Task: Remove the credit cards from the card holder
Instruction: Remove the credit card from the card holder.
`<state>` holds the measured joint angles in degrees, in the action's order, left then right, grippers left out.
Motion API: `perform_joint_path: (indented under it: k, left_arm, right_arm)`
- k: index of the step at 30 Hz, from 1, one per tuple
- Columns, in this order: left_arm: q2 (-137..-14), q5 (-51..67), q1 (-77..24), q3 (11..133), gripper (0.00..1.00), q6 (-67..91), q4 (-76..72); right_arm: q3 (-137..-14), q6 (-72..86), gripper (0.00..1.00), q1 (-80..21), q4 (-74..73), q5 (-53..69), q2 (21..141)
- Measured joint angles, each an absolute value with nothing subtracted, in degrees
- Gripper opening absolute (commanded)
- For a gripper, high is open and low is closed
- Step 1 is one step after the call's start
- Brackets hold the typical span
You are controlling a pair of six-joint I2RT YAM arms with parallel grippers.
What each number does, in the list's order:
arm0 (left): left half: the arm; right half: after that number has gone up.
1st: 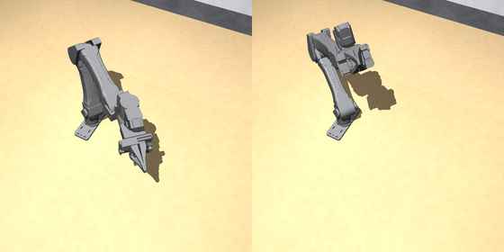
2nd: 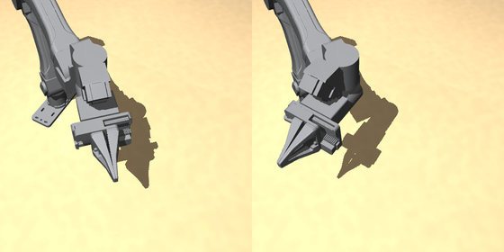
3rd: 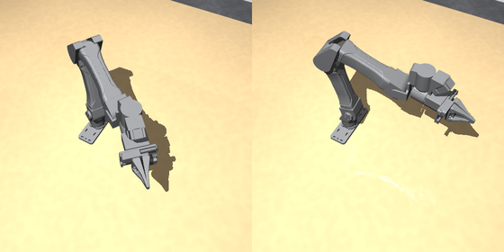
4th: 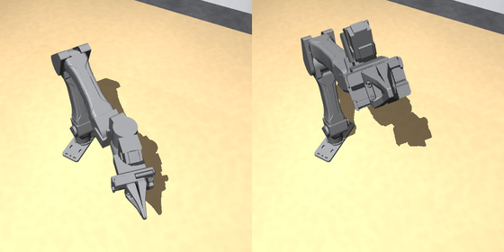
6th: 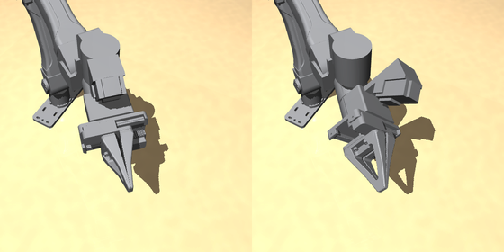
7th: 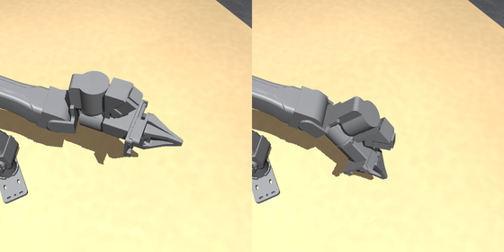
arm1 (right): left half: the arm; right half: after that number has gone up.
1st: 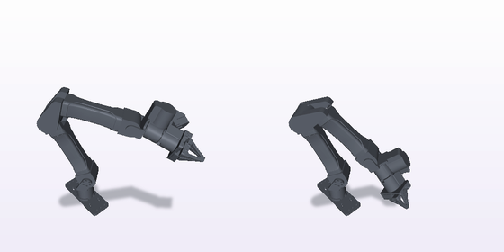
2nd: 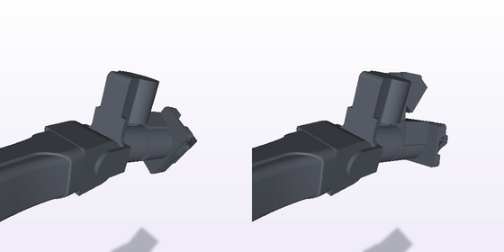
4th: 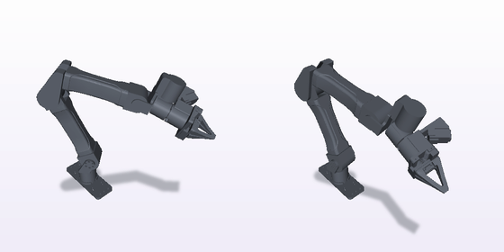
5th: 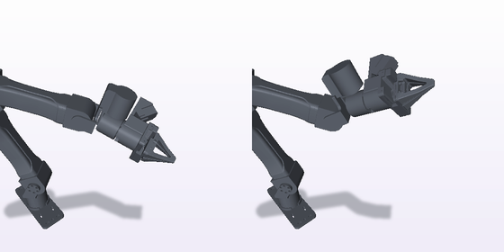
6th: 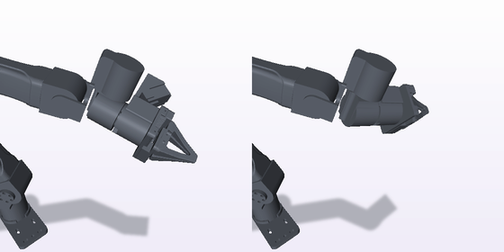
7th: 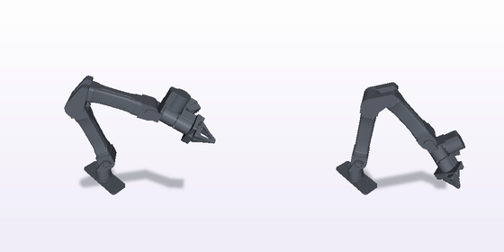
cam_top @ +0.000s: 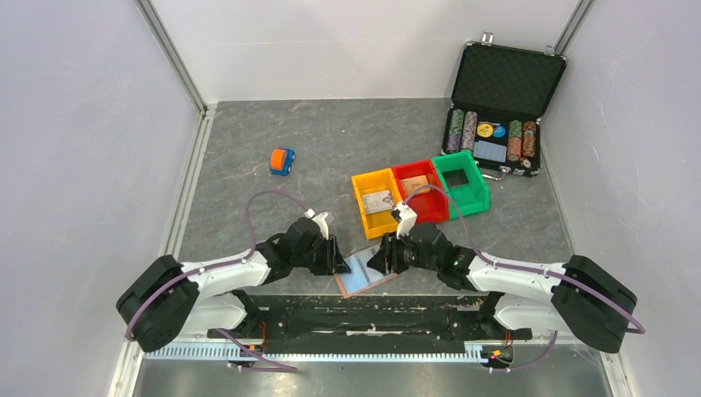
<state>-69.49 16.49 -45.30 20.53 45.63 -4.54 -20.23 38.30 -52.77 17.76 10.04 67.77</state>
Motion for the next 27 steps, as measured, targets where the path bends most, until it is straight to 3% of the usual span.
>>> perform_joint_path:
  k: [8, 27]
  left_arm:
    - [-64.6, 12.8, -45.4, 22.0, 0.4, 45.6, 4.8]
    - [-68.3, 13.0, -45.4, 21.3, 0.36, 45.6, 2.0]
  right_arm:
    - [-22.1, 35.0, 0.46, -52.2, 11.9, 4.7, 67.1]
    - [-22.1, 34.3, 0.44, -51.1, 12.9, 7.5, 72.9]
